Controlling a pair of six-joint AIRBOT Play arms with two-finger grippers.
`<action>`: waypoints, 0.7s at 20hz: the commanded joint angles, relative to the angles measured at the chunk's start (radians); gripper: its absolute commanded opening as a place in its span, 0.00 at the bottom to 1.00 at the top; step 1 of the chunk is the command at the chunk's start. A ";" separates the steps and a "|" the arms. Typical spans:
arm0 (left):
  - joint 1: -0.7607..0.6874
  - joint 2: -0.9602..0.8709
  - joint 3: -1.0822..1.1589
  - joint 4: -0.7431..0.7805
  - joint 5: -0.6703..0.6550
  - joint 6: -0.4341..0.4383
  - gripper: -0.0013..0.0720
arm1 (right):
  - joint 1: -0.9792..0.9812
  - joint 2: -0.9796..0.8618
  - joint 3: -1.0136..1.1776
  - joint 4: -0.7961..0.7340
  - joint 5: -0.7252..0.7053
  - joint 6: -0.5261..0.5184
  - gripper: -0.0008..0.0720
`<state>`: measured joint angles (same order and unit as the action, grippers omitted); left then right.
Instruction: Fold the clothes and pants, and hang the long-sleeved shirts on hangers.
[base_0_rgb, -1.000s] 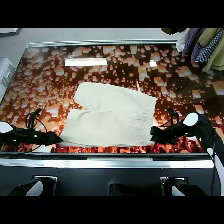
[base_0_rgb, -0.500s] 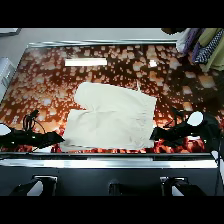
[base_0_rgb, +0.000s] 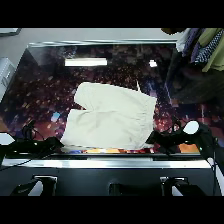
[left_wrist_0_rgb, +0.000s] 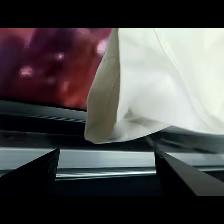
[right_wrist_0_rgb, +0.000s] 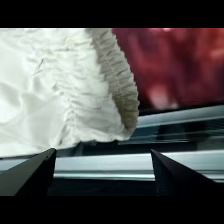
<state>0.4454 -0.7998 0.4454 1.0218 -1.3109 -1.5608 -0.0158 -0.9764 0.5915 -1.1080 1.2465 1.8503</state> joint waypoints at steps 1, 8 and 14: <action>-0.003 0.004 -0.024 -0.069 0.056 -0.090 1.00 | 0.001 0.001 -0.048 0.016 -0.119 0.044 0.92; -0.097 -0.032 -0.046 -0.091 0.143 -0.179 1.00 | 0.001 -0.050 -0.080 0.103 -0.225 0.102 0.74; -0.186 -0.039 -0.058 -0.052 0.137 -0.330 1.00 | 0.001 -0.052 -0.080 0.105 -0.206 0.099 0.70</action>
<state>0.2916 -0.8349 0.3920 0.9436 -1.1812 -1.8038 -0.0158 -1.0256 0.5121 -1.0142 1.0382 1.9469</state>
